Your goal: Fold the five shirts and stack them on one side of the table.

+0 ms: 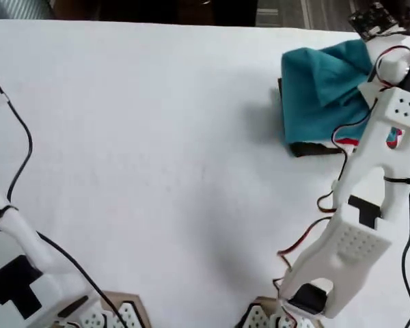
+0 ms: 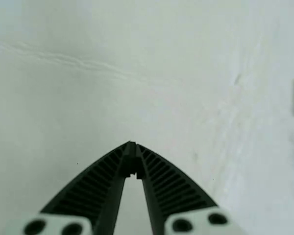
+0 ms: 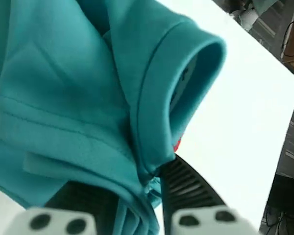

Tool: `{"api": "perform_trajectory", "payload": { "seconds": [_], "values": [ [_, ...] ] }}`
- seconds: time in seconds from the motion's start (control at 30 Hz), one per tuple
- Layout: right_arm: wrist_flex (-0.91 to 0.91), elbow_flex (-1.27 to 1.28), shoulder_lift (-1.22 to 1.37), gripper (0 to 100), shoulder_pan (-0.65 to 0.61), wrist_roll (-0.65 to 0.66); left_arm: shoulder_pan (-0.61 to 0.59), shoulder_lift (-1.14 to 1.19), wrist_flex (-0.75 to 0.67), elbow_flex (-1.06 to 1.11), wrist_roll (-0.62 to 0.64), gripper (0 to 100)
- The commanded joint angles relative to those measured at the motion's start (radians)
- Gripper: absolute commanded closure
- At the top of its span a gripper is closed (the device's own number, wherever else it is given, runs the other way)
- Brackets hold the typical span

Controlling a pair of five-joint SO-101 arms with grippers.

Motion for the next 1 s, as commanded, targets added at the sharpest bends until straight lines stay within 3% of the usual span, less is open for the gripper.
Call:
{"api": "perform_trajectory", "payload": {
  "seconds": [0.0, 0.2, 0.47, 0.6, 0.77, 0.97],
  "values": [
    [-0.025, -0.095, 0.038, 97.9, 0.025, 0.035, 0.008, -0.037, -0.006, -0.004, 0.009, 97],
    [-0.028, -0.18, 0.194, 97.9, 0.036, 0.051, 0.008, -0.037, -0.006, -0.004, 0.009, 97],
    [-0.171, -0.334, 0.39, 97.8, 0.062, 0.048, 0.006, -0.037, -0.006, -0.004, 0.009, 97],
    [-0.127, -0.394, 0.423, 95.4, 0.068, 0.046, 0.005, -0.037, -0.006, -0.004, 0.009, 97],
    [-0.042, -0.443, 0.42, 80.6, 0.068, 0.044, 0.006, -0.037, -0.006, -0.004, 0.009, 97],
    [-0.024, -0.644, 0.42, 84.8, 0.065, -0.005, 0.008, -0.04, -0.015, 0.033, 0.008, 97]
  ]
}}
